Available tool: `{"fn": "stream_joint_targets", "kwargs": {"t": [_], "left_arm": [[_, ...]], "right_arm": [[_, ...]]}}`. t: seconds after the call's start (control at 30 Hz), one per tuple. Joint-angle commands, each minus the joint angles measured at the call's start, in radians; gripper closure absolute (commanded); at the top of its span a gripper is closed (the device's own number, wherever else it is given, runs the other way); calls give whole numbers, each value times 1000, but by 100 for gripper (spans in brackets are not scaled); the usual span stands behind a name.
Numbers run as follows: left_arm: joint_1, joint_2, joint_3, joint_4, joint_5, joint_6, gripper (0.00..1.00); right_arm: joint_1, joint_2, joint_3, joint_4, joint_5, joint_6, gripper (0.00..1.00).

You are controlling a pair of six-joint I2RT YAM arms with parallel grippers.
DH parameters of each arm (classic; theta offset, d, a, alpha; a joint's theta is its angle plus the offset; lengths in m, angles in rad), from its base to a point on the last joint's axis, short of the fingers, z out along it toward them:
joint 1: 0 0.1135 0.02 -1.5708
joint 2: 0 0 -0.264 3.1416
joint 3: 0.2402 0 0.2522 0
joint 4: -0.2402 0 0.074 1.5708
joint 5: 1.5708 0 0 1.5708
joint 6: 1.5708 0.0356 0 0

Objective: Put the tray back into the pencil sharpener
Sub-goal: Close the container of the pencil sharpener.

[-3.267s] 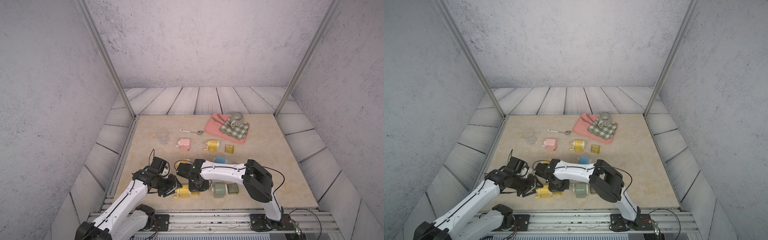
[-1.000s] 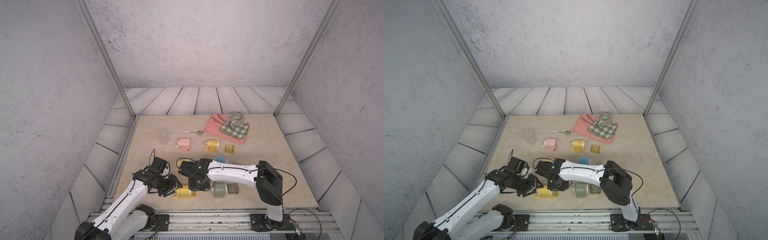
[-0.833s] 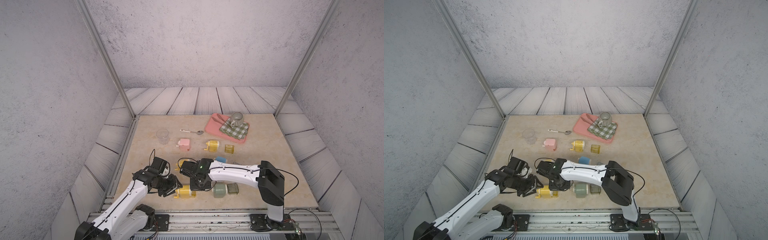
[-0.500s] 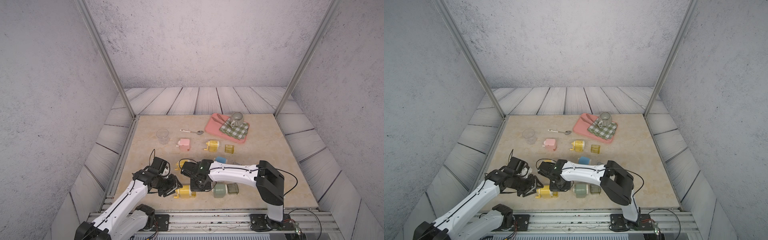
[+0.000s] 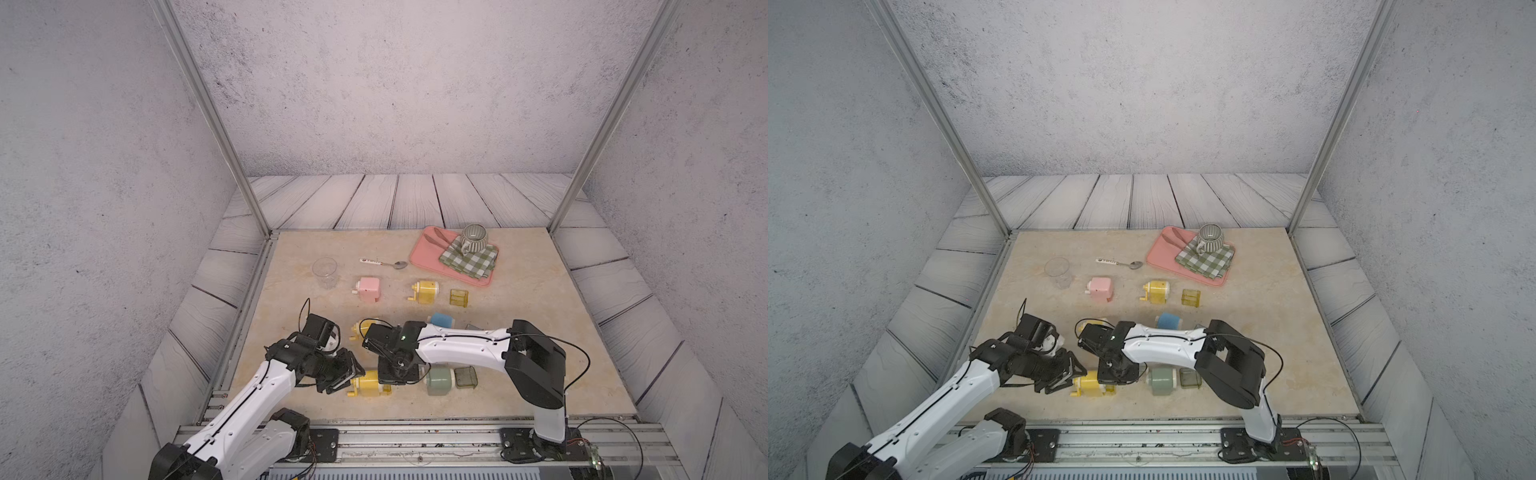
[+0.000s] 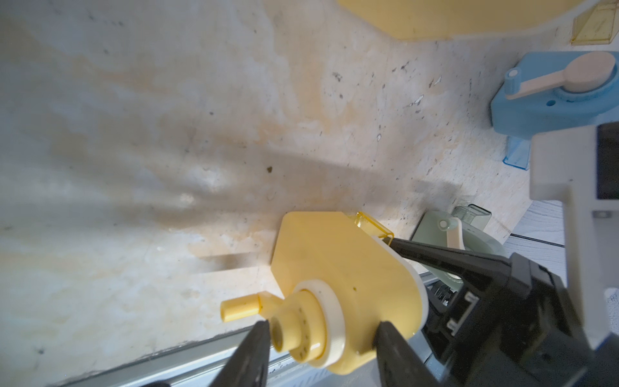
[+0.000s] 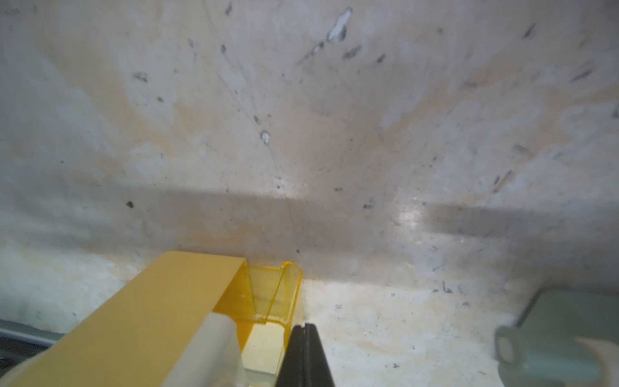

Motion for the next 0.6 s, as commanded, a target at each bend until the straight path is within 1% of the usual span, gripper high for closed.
{"fn": "stream_joint_targets", "kwargs": {"t": [0.0,0.57], "left_arm": [[-10,1,-5,-37,-23,3,46],[-11,3,-5,-42,-25,2,46]], "right_arm": [[-6,5,-20,22,-19,9,100],[-9,-47,-100,183,-71,10,100]]}}
